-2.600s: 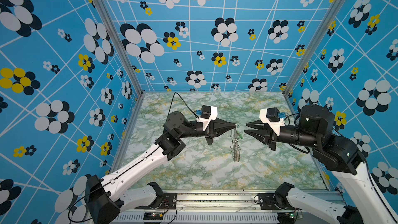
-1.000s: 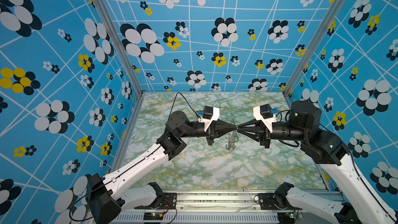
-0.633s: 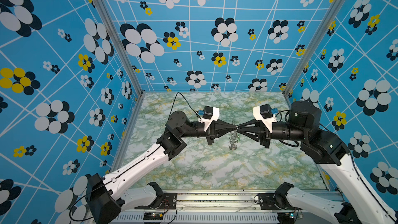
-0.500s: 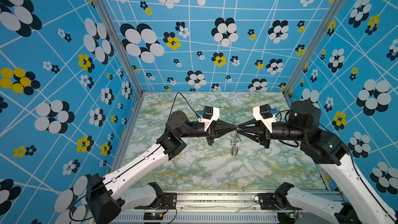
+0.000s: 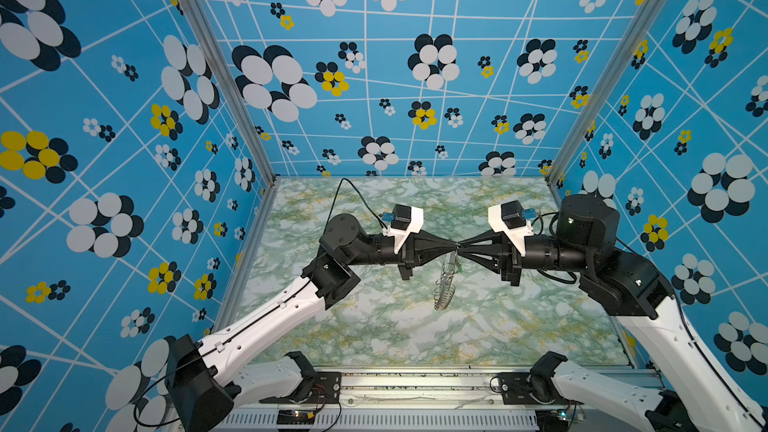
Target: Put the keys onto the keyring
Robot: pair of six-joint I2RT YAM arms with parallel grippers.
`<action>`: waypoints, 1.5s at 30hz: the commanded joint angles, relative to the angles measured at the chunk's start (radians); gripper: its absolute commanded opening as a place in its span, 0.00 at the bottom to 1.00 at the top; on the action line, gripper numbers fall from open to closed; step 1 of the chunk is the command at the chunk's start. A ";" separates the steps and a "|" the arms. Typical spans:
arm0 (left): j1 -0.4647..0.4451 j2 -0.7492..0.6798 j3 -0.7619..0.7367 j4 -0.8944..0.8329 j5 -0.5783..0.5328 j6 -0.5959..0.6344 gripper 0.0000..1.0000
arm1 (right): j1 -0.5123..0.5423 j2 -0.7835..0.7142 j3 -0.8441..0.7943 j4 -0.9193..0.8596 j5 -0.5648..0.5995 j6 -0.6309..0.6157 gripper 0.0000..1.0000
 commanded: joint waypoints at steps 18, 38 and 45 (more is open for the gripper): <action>0.029 -0.108 -0.104 0.317 0.058 -0.054 0.00 | 0.005 -0.053 0.002 0.102 -0.068 0.059 0.43; 0.034 -0.114 -0.143 0.461 0.031 -0.104 0.00 | 0.004 -0.042 -0.047 0.161 -0.094 0.109 0.00; 0.044 -0.114 -0.228 0.685 -0.015 -0.181 0.00 | 0.014 -0.044 -0.087 0.186 -0.134 0.138 0.00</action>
